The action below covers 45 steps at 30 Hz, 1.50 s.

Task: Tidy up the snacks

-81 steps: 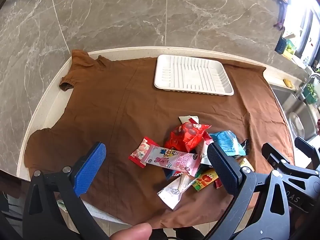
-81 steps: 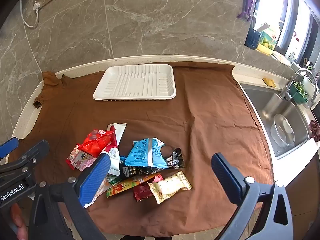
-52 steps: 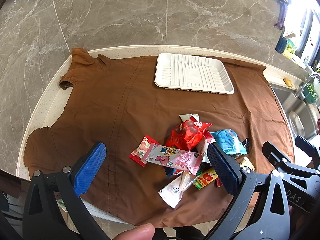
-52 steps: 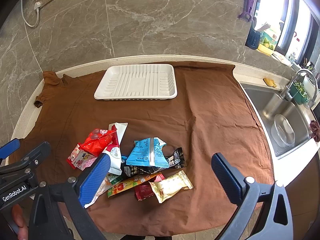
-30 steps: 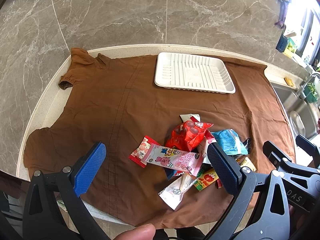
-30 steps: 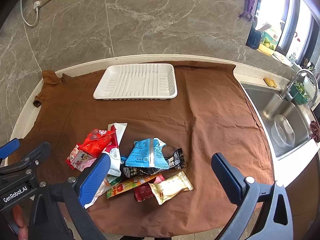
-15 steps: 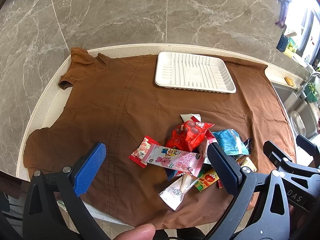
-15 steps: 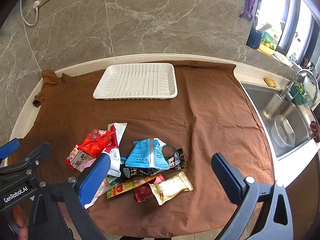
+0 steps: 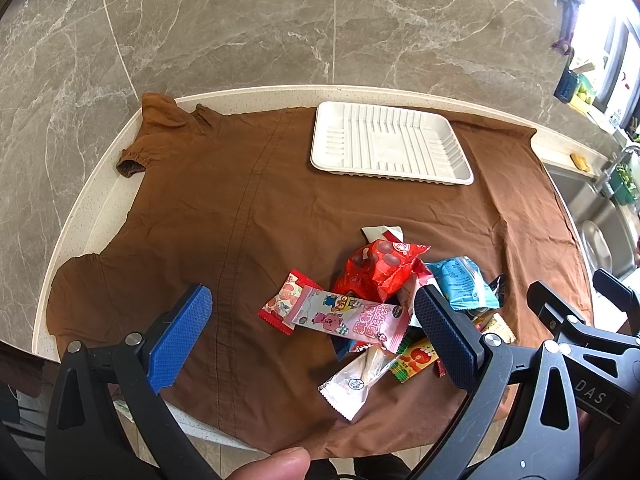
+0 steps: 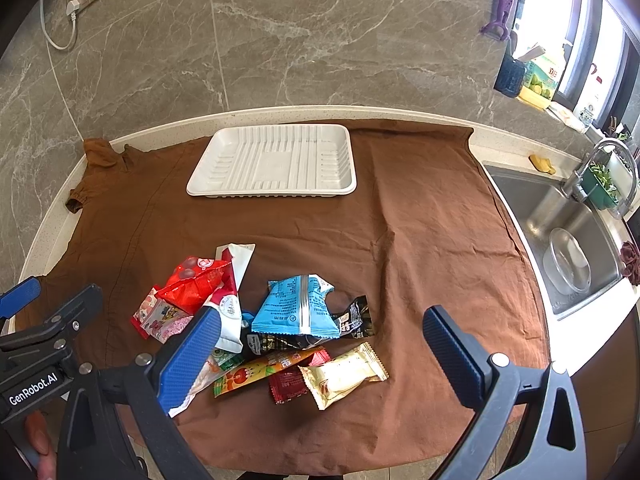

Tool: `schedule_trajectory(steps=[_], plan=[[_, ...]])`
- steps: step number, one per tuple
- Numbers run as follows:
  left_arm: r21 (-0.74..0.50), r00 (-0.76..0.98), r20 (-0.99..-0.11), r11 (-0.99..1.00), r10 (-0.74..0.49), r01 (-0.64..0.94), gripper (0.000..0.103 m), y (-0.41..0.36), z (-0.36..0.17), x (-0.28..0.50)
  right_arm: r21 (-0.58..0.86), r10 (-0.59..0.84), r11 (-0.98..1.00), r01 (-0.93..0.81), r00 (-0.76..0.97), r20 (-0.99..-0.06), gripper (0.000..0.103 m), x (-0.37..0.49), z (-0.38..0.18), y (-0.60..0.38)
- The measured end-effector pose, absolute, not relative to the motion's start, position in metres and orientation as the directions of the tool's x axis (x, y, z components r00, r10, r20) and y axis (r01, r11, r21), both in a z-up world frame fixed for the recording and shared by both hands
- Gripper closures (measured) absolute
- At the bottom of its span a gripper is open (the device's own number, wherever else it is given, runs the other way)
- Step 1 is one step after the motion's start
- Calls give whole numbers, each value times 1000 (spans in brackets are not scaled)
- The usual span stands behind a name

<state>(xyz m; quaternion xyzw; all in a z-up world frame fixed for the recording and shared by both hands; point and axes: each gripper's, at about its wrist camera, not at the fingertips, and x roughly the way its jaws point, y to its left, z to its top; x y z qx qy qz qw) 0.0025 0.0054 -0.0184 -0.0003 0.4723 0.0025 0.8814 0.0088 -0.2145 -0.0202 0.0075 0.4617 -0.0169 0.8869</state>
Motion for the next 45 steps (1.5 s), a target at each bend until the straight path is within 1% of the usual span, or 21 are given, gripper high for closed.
schedule_trajectory(steps=[37,40,42,43,44,45], plan=[[25,528,-848,999,35,-26,0,-1,-34,5,8,-6,1000,23,553,-833,0,9,-31,-222],[16,529,-848,1000,22,-17,0,1,-40,2,52,42,999,3,531,-846,0,9,-35,-228],[-6,541,-841,1000,-6,3,0,7,-46,-3,128,120,992,-18,496,-860,0,10,-41,-236],[-37,549,-835,999,-40,16,0,13,-50,-7,168,159,985,-25,482,-862,0,10,-45,-240],[-101,553,-828,995,-97,24,0,23,-56,-12,231,218,972,-28,465,-858,1,9,-50,-248],[-148,552,-823,989,-135,21,0,31,-62,-16,283,264,959,-26,455,-850,5,8,-55,-255]])
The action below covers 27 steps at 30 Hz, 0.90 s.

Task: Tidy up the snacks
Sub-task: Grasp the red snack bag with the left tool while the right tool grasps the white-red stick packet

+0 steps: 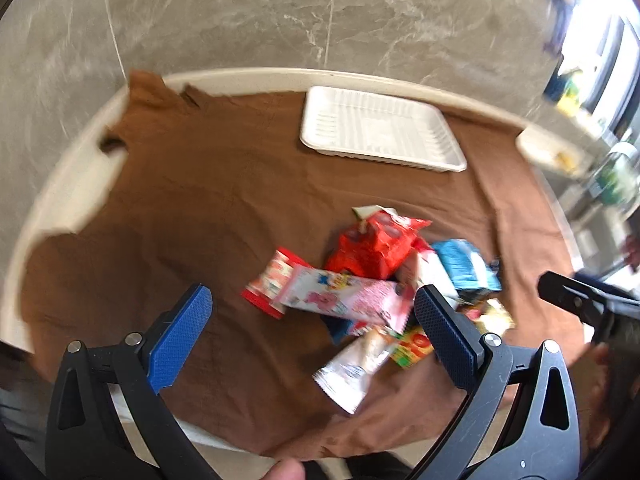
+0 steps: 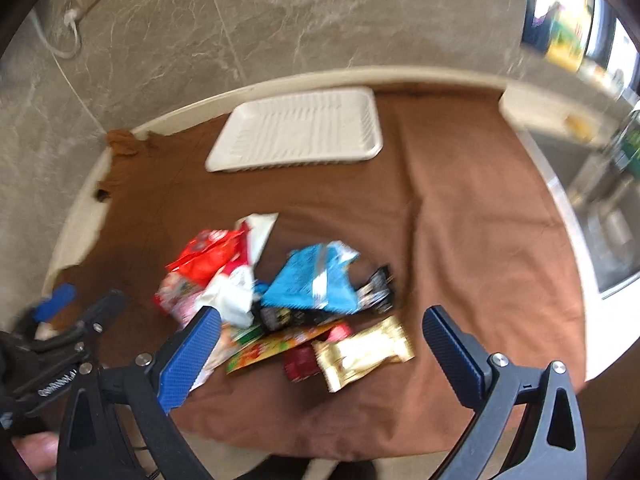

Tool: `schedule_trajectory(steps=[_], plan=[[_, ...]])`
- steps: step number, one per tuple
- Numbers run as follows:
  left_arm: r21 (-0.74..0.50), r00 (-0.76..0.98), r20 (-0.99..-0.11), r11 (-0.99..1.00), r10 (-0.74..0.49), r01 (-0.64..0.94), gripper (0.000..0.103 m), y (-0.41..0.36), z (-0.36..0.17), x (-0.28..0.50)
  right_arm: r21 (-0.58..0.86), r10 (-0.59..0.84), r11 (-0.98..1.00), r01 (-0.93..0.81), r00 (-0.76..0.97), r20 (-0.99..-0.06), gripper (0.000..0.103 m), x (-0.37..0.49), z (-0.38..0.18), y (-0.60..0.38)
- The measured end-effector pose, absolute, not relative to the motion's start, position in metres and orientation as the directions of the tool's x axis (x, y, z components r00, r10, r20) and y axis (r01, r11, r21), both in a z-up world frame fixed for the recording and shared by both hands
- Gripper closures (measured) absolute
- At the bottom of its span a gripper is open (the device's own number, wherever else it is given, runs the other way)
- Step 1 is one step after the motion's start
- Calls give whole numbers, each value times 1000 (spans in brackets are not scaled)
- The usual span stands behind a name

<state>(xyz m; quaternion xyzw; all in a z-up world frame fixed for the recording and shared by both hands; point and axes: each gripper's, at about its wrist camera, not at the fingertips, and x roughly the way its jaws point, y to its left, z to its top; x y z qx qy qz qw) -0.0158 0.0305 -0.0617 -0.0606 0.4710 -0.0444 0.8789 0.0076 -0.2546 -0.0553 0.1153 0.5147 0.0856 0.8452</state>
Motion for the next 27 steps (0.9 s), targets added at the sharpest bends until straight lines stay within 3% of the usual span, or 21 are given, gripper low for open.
schedule_trajectory(steps=[2,6,9,14,16,19,21,24,26,27], plan=[[-149,552,-824,989,-126,3,0,43,-72,-26,362,333,932,-19,436,-836,7,3,-68,-269],[108,611,-789,993,55,50,0,45,-84,-56,454,436,889,-60,410,-801,7,-2,-83,-286],[38,519,-853,998,54,-42,0,66,-91,-59,563,560,818,-116,379,-737,7,-1,-91,-293],[-29,491,-871,996,14,-81,0,82,-96,-51,733,739,666,-139,258,-622,7,10,-104,-285],[-93,476,-876,995,-70,-23,0,81,-98,-39,766,777,624,-157,231,-586,2,13,-105,-276],[-212,488,-843,974,-225,82,0,79,-98,-22,774,777,618,-137,258,-575,2,16,-103,-268],[-270,454,-834,949,-314,160,2,78,-102,-3,762,764,639,-104,206,-612,2,26,-108,-258],[-380,401,-794,888,-457,259,2,80,-106,26,712,715,697,-84,162,-680,22,40,-109,-251],[-401,382,-786,872,-485,282,10,77,-106,44,684,687,725,-84,165,-708,24,51,-103,-246],[-394,376,-787,867,-489,305,21,74,-103,54,668,672,739,-91,172,-720,24,54,-101,-244]])
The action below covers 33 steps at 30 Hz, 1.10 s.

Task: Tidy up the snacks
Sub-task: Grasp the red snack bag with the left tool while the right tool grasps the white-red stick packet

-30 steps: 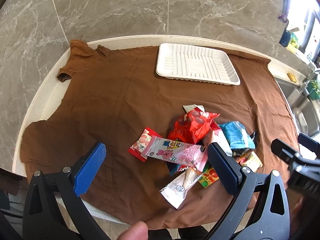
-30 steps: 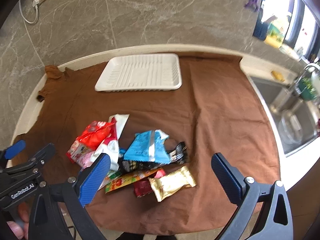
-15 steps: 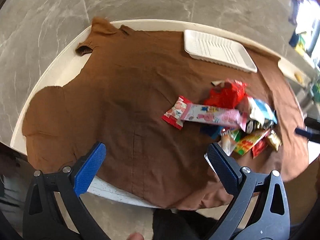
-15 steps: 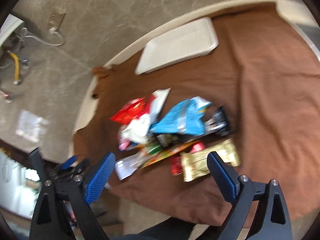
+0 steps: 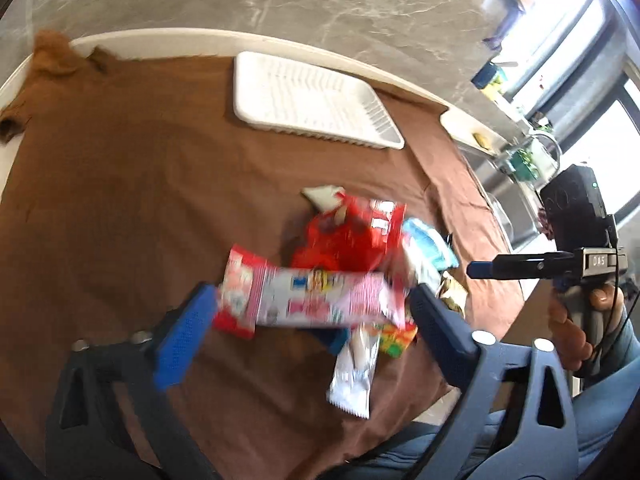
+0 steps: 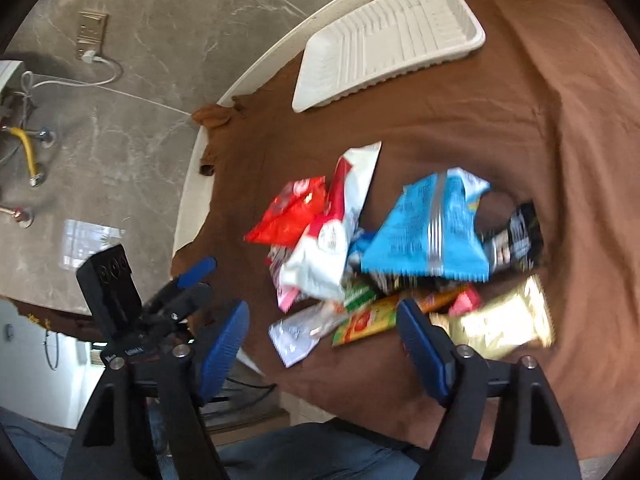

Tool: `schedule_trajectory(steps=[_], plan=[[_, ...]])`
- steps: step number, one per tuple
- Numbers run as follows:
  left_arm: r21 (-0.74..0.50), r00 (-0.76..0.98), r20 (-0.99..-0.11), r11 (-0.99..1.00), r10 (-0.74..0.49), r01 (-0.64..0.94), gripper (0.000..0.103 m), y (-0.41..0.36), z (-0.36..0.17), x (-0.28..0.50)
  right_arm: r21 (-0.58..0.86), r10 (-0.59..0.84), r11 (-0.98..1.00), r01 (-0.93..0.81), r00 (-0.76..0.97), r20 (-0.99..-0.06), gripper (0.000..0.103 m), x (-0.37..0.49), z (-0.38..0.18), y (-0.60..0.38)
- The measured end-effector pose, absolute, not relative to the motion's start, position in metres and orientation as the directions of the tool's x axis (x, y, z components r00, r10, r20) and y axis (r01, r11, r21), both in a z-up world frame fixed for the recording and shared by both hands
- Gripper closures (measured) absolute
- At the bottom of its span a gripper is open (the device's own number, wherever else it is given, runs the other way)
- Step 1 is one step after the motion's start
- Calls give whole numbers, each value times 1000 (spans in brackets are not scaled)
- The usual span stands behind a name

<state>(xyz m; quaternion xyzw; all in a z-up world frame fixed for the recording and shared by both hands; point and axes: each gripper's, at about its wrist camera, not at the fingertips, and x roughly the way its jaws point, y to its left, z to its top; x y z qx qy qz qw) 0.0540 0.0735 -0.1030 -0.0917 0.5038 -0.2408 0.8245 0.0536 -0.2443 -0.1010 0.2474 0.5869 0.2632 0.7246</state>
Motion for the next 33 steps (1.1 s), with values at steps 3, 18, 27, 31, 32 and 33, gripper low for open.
schedule_trajectory(steps=[3,18,27,31,32,33], plan=[[-307,390,-801,871,-454,383,29,53,-93,72,606,620,784,-139,229,-750,25,65,-87,-230],[124,389,-873,639,-293,759,28,-49,-112,78,570,586,810,-134,208,-783,37,88,-103,-249],[38,282,-909,612,-307,790,56,-55,-132,90,590,606,795,-141,144,-782,37,89,-118,-247],[15,267,-908,610,-324,793,66,-54,-134,91,569,591,805,-168,137,-795,46,91,-116,-240],[0,260,-907,615,-332,788,69,-53,-134,92,566,588,806,-171,131,-798,48,92,-117,-238],[-13,256,-904,622,-341,783,77,-51,-134,92,560,582,810,-174,125,-803,53,93,-117,-235]])
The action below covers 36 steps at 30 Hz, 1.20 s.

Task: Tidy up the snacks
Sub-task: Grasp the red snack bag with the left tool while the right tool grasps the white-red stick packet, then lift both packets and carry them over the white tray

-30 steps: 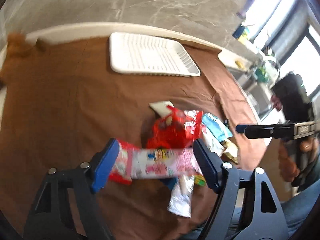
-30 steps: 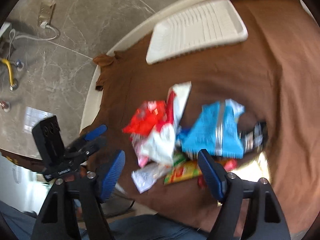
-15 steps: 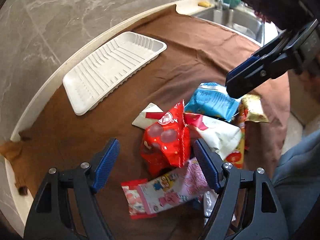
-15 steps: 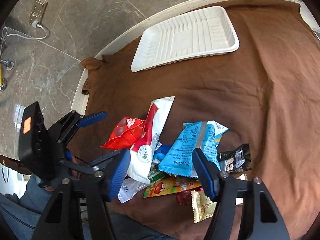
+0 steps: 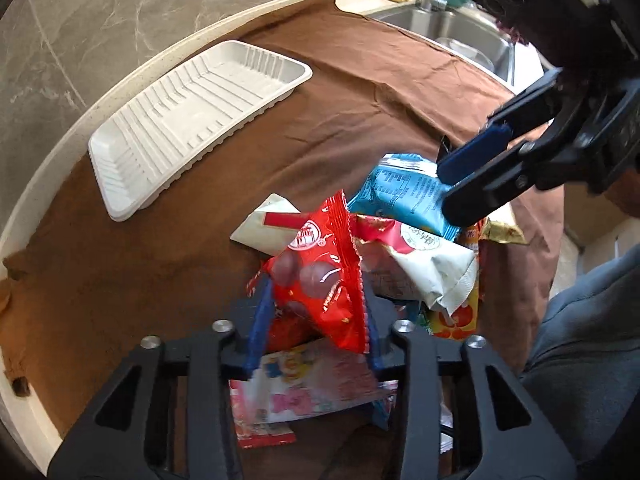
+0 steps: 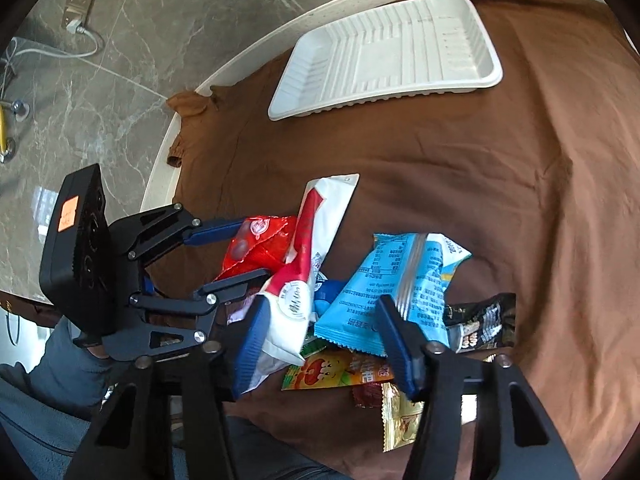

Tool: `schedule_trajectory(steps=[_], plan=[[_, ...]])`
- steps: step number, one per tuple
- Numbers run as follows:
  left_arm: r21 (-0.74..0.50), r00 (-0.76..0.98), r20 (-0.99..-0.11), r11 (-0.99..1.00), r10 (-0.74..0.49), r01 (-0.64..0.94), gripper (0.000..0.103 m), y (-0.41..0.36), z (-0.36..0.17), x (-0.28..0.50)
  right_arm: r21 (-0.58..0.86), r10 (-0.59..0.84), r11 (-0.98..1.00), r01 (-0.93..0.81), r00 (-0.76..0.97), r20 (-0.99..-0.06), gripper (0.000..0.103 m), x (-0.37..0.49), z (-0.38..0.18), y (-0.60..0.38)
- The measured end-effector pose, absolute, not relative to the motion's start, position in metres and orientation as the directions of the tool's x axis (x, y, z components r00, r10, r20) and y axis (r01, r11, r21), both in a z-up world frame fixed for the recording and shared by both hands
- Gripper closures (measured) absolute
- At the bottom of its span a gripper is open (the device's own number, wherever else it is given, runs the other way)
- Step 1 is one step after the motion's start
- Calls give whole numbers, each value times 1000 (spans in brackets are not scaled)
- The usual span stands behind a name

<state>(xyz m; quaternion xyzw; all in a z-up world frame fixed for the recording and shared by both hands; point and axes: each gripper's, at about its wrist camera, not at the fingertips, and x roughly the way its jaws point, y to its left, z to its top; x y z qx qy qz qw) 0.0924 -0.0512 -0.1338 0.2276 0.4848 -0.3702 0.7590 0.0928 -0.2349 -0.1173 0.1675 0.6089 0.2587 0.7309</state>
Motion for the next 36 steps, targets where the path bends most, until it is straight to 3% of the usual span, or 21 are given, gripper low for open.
schedule_trajectory(steps=[3,26,36], plan=[[-36,257,-900,647,-353,762,80,-44,-133,92,536,563,819,-204,107,-820,66,95,-117,-222],[-174,360,-811,777,-461,605,84,20,-108,77,393,400,879,-271,-30,-916,66,142,-147,-145],[-180,367,-811,790,-457,585,84,20,-106,76,413,438,867,-278,31,-898,78,133,-140,-150]])
